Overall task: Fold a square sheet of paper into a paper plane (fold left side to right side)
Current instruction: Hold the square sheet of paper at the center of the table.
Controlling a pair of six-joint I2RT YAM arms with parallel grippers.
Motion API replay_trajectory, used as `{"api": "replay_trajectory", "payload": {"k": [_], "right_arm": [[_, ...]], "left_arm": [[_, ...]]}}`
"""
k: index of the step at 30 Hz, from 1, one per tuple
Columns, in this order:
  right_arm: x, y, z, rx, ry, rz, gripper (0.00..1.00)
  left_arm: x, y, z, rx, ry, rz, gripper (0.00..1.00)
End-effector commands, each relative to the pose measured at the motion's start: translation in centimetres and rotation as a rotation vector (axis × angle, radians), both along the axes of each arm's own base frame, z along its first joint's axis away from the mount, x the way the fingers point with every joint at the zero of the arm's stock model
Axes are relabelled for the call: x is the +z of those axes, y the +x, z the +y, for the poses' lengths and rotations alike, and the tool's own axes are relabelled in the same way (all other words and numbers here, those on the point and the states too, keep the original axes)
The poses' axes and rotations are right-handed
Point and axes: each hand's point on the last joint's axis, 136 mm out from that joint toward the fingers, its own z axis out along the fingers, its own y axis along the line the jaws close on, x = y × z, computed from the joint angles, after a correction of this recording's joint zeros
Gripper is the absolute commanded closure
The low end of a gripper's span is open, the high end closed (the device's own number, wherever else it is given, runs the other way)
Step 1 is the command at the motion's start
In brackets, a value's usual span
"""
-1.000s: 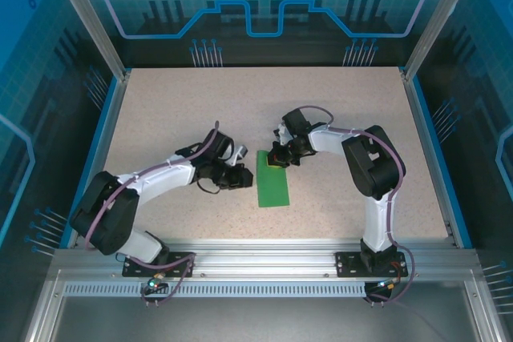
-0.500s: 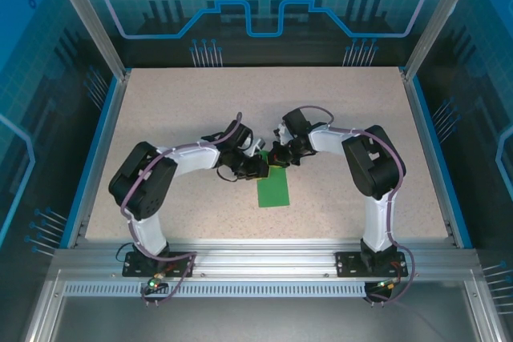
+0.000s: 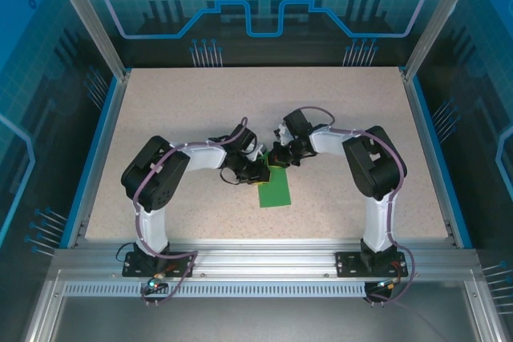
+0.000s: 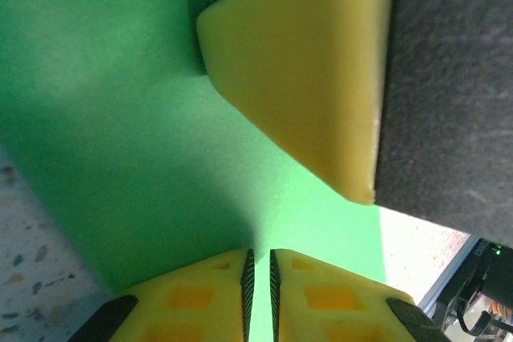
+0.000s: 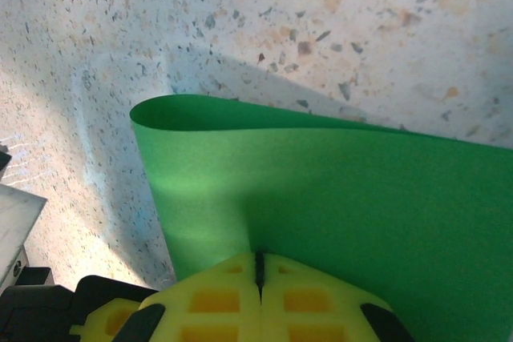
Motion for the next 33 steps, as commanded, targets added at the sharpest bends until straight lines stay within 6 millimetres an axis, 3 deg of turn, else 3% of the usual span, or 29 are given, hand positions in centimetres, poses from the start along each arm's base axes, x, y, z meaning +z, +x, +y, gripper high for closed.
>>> {"api": "replay_trajectory", "payload": {"k": [1, 5, 10, 14, 18, 23, 33], "right_arm": [[0.4, 0.6, -1.1, -0.018, -0.023, -0.060, 0.96], [2.6, 0.9, -1.4, -0.013, -0.017, -0.140, 0.91], [4.6, -0.6, -2.7, 0.029, -0.052, -0.189, 0.74], [5.1, -3.4, -3.8, 0.090, -0.070, -0.160, 0.81], [4.5, -6.4, -3.8, 0.130, -0.039, -0.081, 0.95], [3.3, -9.5, -2.4, 0.204, -0.019, -0.008, 0.97], [-1.0, -11.4, -3.9, 0.204, -0.165, 0.146, 0.98]], "left_arm": [[-1.6, -0.6, 0.5, 0.013, 0.059, 0.034, 0.83], [-1.6, -0.8, 0.6, 0.016, 0.068, 0.036, 0.83], [-1.4, -0.9, 0.7, 0.014, 0.073, 0.030, 0.83], [-1.3, -0.8, 0.8, 0.017, 0.077, 0.025, 0.83], [-1.2, -1.0, 0.7, 0.014, 0.077, 0.024, 0.83], [-1.0, -0.9, 0.7, 0.018, 0.078, 0.022, 0.83], [0.2, -0.6, 0.4, 0.021, 0.061, -0.001, 0.83]]}}
